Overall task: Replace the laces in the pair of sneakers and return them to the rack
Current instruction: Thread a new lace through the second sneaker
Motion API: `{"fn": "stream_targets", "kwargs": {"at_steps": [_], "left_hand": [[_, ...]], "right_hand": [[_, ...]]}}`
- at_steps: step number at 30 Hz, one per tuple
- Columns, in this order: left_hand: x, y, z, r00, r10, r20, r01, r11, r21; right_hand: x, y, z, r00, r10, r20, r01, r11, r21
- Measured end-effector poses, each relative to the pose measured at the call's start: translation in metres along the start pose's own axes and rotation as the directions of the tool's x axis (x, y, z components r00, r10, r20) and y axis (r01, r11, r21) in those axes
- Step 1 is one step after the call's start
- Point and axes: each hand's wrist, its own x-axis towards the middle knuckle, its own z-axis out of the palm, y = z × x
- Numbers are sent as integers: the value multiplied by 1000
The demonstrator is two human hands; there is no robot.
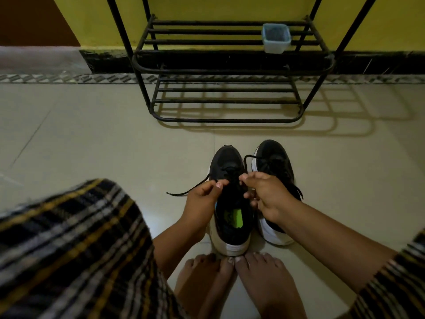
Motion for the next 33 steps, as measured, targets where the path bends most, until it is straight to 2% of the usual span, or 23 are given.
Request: {"fn": "stream_targets", "kwargs": {"at_steps": [4,7,9,11,14,17,20,23,27,31,33], "left_hand": [[-2,2,-6,990,-138,11,138,990,-14],[-7,1,-6,980,-199,-9,199,980,-13],[-10,-1,-4,984,-177,-33,178,984,16],[-12,-3,-4,994,-104,-39,106,993,48],[-15,-4,-5,993,114,-7,-111,979,170],[-17,1,-5,925,374,59,-364,834,415],[-16,7,-6,850,513,120,-486,676,555],[-13,9,-7,811,556,181,-543,602,585],[-5,6,-12,844,494,210,-478,514,712],[-4,6,-17,837,464,291,-506,454,733],[-3,11,-19,807,469,359,-558,405,725]], "right_hand": [[-3,3,-6,998,-52,42,47,994,102],[-2,9,-11,996,-82,26,81,997,18],[-2,11,-11,994,-108,18,108,992,-58],[-3,9,-10,988,-152,6,152,984,-89],[-4,11,-6,946,-322,24,320,924,-209],[-10,19,-3,871,-460,175,489,770,-410],[-16,20,0,810,-504,301,586,665,-463],[-17,20,-1,777,-516,362,630,630,-454],[-17,22,-2,732,-572,372,679,565,-469],[-15,24,-6,659,-642,391,723,399,-564],[-17,23,-8,616,-681,396,743,333,-581]]}}
